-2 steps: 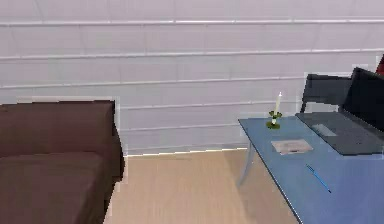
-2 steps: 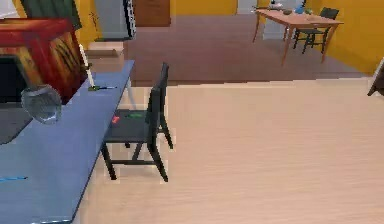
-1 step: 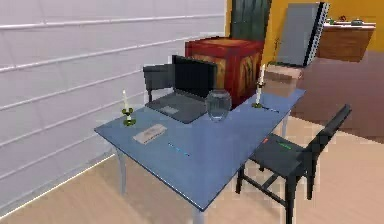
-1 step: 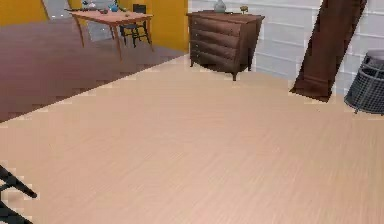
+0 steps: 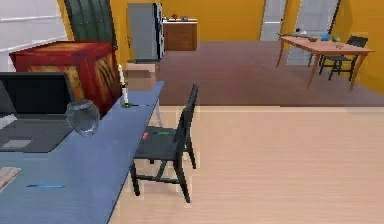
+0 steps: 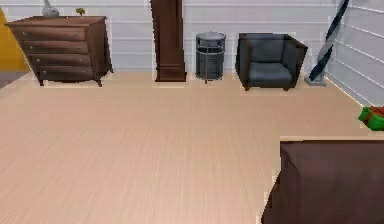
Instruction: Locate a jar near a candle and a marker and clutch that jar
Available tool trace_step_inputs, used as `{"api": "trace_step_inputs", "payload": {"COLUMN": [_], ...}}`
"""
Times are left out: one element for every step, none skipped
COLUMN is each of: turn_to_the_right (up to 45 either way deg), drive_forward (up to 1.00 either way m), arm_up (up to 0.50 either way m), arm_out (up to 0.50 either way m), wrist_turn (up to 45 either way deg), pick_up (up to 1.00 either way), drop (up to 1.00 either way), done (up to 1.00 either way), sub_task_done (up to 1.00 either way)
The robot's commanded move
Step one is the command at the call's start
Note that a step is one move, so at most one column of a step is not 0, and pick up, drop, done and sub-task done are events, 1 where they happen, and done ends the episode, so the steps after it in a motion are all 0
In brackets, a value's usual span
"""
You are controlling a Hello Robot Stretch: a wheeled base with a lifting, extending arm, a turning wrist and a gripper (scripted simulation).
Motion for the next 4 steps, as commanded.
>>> {"api": "trace_step_inputs", "payload": {"turn_to_the_right": [0.0, -45.0, -45.0, -45.0], "drive_forward": [0.85, 0.00, 0.00, 0.00], "arm_up": [0.00, 0.00, 0.00, 0.00], "arm_out": [0.00, 0.00, 0.00, 0.00], "wrist_turn": [0.0, 0.0, 0.0, 0.0], "pick_up": [0.00, 0.00, 0.00, 0.00], "drop": [0.00, 0.00, 0.00, 0.00], "done": [0.00, 0.00, 0.00, 0.00], "sub_task_done": [0.00, 0.00, 0.00, 0.00]}}
